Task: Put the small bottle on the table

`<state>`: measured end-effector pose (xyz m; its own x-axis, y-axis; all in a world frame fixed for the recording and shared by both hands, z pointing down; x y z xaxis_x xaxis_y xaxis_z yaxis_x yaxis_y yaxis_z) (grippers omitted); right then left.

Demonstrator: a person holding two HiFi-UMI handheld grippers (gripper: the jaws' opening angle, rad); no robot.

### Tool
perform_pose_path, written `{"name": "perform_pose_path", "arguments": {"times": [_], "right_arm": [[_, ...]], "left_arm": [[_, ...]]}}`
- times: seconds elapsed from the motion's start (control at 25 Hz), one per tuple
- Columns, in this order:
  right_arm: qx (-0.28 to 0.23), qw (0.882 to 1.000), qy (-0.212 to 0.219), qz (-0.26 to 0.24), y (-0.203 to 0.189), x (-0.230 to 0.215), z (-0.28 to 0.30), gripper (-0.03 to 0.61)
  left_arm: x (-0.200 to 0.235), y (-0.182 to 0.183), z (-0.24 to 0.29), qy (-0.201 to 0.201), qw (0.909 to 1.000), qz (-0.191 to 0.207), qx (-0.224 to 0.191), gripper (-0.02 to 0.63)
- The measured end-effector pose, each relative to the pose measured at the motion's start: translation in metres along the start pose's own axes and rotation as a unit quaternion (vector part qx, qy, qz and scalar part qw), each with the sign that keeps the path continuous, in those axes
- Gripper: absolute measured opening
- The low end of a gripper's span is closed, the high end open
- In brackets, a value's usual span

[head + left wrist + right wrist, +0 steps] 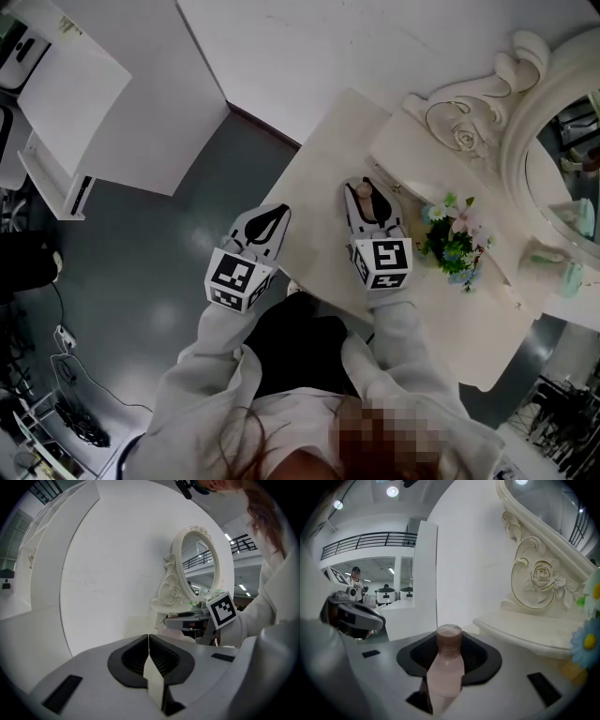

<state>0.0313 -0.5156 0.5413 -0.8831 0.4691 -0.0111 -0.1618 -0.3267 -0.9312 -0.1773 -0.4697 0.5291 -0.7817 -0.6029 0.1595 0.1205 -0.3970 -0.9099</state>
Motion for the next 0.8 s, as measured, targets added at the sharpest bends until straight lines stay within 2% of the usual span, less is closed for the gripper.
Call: {"name": "perform_pose_path", "arguments": {"times": [0.4, 0.52, 0.8], "right_arm": [[0.004, 1.000, 0.002, 0.005, -0.004, 0.002, 0.000, 0.153], [0.014, 1.000, 0.017, 0.001, -0.004, 0.008, 0.000, 0.250], [0.025, 0.999, 0.007, 0.019, -0.008, 0.010, -0.017, 0.282]], "left_arm": [[-0.007, -0.001, -0.001, -0.002, 1.0000, -0.004, -0.001, 0.018], [-0.008, 0.000, -0.005, -0.001, 1.0000, -0.003, -0.005, 0.018], [-0.013, -0.002, -0.014, -0.002, 1.0000, 0.002, -0.004, 0.018]]}}
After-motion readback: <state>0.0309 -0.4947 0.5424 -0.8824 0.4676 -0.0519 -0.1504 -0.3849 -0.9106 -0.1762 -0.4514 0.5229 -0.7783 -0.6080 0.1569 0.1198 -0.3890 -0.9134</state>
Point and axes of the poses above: the fingertips, and each gripper's own axes: z forward along the fingers, x to its left, y out of its top, the point moved 8 cm from there along -z, backward along the fingers, and after that the axes turned 1 degree about x, right-handed, at the moved point
